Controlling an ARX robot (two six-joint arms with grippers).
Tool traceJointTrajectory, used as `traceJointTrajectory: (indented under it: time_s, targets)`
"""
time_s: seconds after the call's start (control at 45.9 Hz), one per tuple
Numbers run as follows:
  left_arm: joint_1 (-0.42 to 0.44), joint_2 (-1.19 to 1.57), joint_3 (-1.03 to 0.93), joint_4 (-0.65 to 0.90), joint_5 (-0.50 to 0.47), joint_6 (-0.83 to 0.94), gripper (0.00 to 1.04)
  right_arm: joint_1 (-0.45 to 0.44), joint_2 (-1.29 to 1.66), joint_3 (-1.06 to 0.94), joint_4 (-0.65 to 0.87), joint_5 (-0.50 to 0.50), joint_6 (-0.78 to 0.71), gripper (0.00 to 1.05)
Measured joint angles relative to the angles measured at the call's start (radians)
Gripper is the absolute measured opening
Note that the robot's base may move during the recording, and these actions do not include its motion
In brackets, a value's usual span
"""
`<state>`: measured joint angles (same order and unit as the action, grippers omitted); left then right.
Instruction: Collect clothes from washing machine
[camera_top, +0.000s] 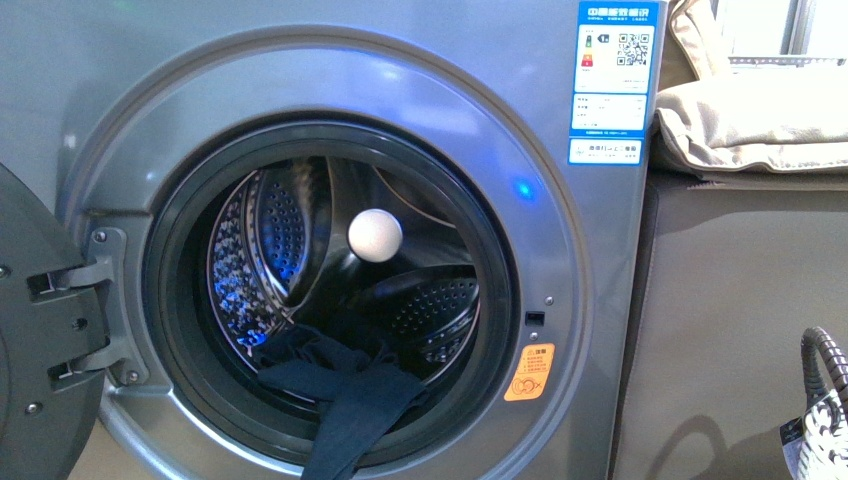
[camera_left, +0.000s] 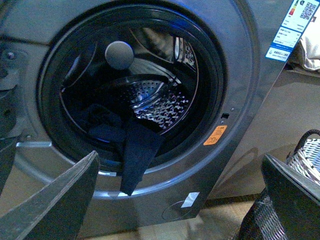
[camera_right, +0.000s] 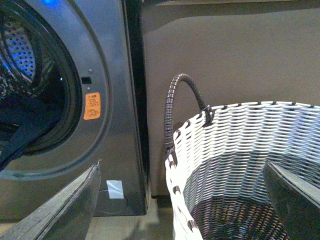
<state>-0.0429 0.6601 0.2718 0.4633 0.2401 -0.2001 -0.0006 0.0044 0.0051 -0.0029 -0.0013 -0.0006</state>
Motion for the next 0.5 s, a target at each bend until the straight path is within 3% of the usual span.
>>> traceJointTrajectory:
  time_s: [0.196, 0.501]
  targets:
    - [-0.065, 0.324, 0.114, 0.213, -0.083, 0.091, 0.98, 0.0, 0.0, 0.0, 0.0, 0.0, 0.0, 0.97]
    - [-0.103, 0.785, 0.341, 0.306, -0.116, 0.172, 0.98, 0.0, 0.0, 0.0, 0.0, 0.0, 0.0, 0.97]
